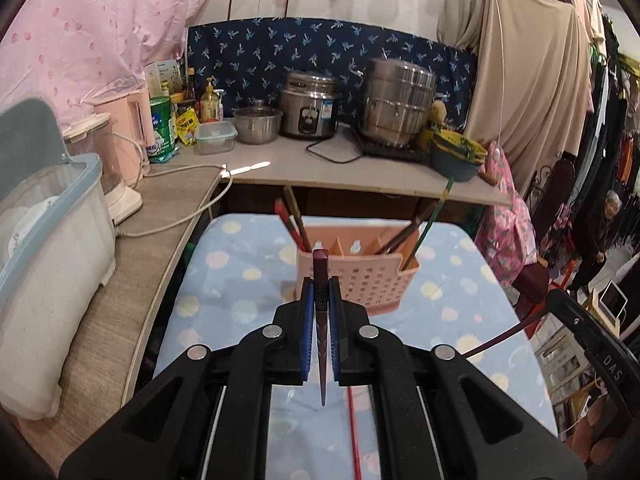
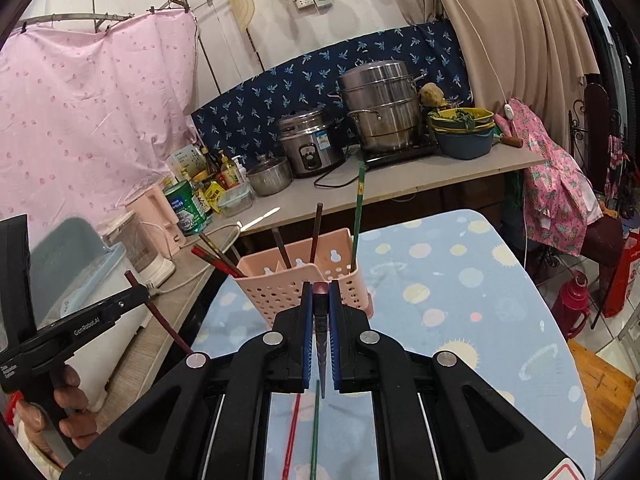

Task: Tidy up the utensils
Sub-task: 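Lift both held chopsticks and lower them into the pink holder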

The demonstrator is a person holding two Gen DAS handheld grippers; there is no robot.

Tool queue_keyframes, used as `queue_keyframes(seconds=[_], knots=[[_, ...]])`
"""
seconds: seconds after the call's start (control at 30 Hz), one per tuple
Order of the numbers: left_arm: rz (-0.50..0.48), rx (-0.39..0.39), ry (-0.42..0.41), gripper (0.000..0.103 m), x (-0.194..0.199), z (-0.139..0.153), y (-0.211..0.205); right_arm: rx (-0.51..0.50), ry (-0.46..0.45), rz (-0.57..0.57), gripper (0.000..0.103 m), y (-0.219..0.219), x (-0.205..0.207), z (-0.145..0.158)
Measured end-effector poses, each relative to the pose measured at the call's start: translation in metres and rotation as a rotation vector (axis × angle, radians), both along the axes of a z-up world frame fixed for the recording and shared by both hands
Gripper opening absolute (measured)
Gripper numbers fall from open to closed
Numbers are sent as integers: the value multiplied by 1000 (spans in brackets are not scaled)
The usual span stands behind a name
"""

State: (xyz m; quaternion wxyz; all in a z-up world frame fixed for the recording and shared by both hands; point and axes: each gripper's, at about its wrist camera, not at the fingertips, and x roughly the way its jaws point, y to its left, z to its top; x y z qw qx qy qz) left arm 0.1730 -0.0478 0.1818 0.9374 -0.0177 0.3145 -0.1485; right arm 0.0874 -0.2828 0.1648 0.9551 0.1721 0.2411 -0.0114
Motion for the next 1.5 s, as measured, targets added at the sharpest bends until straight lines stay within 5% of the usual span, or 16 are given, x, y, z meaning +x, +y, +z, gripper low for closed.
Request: queue_keyframes(seconds=[0.37,0.6,1.07,1.5], knots=[[29,-87,-125,7,40,77,-7,42,-155,33,7,2,42,75],[35,-95,-183,7,72,97,-19,23,-204,24,7,1,82,97],[51,-54,-101,7,128,37,-34,33,-52,35,7,-2,150,35],[30,-49,-55,8,135,10,-37,12,-28,29,10,2,156,22]])
